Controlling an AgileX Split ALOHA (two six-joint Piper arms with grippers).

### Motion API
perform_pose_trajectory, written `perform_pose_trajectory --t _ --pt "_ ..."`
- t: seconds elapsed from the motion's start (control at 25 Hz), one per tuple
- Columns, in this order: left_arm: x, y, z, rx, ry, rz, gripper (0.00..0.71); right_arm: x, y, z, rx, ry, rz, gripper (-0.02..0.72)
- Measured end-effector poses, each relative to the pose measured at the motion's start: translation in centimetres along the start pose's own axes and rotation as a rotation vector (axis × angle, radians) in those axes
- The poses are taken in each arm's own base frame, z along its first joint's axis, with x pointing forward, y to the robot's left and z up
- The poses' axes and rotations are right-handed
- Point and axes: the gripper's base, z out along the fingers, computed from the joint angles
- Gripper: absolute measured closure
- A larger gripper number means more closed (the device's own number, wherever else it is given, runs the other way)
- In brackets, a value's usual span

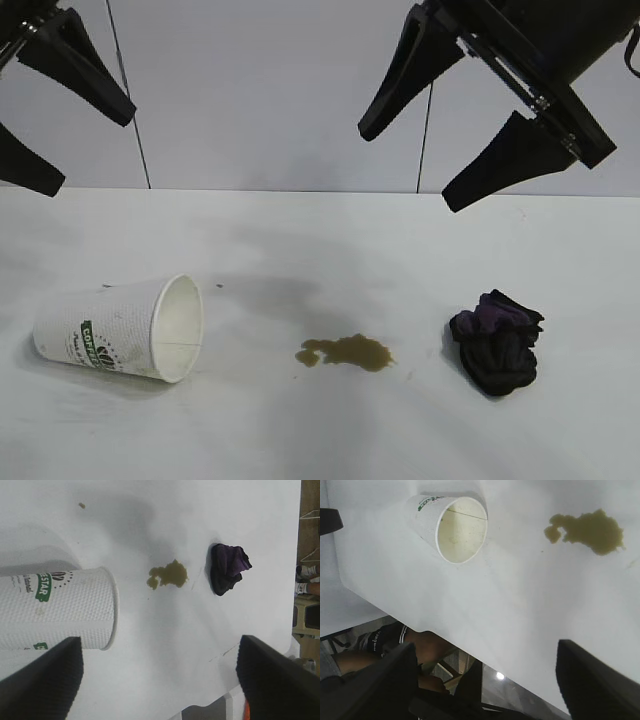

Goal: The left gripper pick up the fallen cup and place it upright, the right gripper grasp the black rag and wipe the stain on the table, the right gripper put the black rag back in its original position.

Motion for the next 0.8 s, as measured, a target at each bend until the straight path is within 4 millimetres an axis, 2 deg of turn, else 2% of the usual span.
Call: perform_pose_trajectory --t 0.8 --pt "-0.26 0.11 0.0 -0.012 -0.028 0.0 0.106 -0.02 0.0 0.0 0.0 -0.002 -0.001 0.168"
